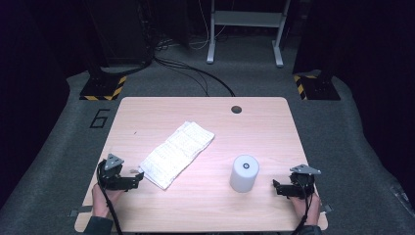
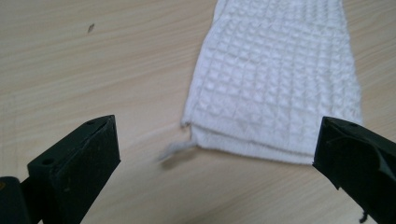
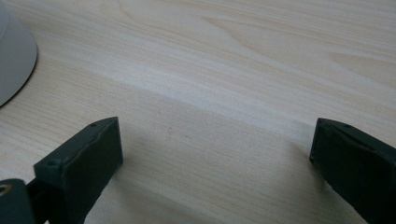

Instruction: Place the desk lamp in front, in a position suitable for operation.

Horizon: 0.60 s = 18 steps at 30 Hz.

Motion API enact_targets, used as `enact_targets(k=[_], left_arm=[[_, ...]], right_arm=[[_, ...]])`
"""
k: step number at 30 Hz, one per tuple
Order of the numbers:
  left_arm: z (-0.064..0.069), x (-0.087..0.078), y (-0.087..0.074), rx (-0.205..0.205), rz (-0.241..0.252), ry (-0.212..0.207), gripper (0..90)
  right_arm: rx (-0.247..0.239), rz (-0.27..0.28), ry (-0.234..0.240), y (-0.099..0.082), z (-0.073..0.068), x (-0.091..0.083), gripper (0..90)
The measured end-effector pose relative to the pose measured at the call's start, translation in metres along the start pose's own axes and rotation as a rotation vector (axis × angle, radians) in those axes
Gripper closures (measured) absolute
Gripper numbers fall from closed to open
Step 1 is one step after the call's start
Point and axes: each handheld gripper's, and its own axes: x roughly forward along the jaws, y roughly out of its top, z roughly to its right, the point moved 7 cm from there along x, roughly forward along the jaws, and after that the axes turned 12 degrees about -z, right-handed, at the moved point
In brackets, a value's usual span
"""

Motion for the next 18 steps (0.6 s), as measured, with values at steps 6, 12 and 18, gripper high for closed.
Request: enact_targets(k=[6, 12, 18], left_arm=[[0.018, 0.006, 0.036, 0.069, 0.024, -0.036, 0.0], [0.033, 0.022, 0.061, 0.110, 0.027, -0.069, 0.0], [0.045, 0.039, 0.079, 0.150, 0.006, -0.094, 0.0]], right_arm=[[-0.004, 0.000, 0.000, 0.000, 0.000, 0.000, 2.1], [-0.013, 0.003, -0.001, 0.000, 0.001, 0.000, 2.3], [-0.013, 0.003, 0.000, 0.000, 0.001, 0.000, 2.5]])
